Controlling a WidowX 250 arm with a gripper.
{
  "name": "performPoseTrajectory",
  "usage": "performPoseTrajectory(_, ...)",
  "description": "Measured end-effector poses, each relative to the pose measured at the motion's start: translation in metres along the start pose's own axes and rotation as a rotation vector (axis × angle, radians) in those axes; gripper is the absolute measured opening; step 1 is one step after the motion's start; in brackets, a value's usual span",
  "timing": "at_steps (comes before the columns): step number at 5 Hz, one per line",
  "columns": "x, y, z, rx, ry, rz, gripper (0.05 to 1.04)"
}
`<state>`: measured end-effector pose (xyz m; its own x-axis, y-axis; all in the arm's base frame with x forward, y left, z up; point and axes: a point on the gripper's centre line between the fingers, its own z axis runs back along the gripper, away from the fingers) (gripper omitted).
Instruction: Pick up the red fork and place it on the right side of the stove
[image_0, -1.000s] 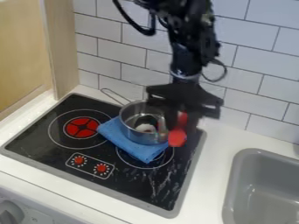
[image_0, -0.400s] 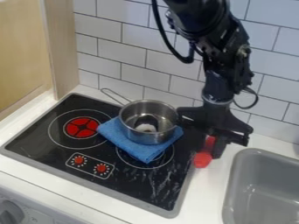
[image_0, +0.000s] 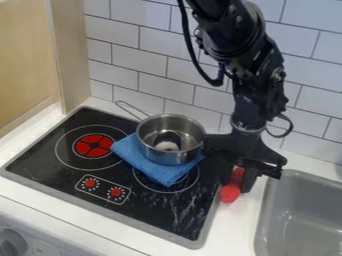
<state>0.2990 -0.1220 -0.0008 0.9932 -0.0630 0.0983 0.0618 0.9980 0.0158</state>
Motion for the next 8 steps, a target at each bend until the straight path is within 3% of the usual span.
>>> performPoseTrajectory(1,0.001,-0.001,-0.001,-0.005,0.004,0.001,0.364)
performPoseTrajectory(3,0.005,0.005,0.002,0.039,-0.004,0.012,0.959)
performPoseTrajectory(4,0.009,0.006,0.015,0.038,-0.037,-0.003,1.012)
performPoseTrajectory(6,0.008,0.007,0.053,-0.003,-0.119,0.024,0.995)
performPoseTrajectory(7,0.001,0.008,0.078,-0.073,-0.178,0.048,1.001)
performPoseTrajectory(8,-0.008,0.008,0.091,-0.173,-0.229,0.055,1.001)
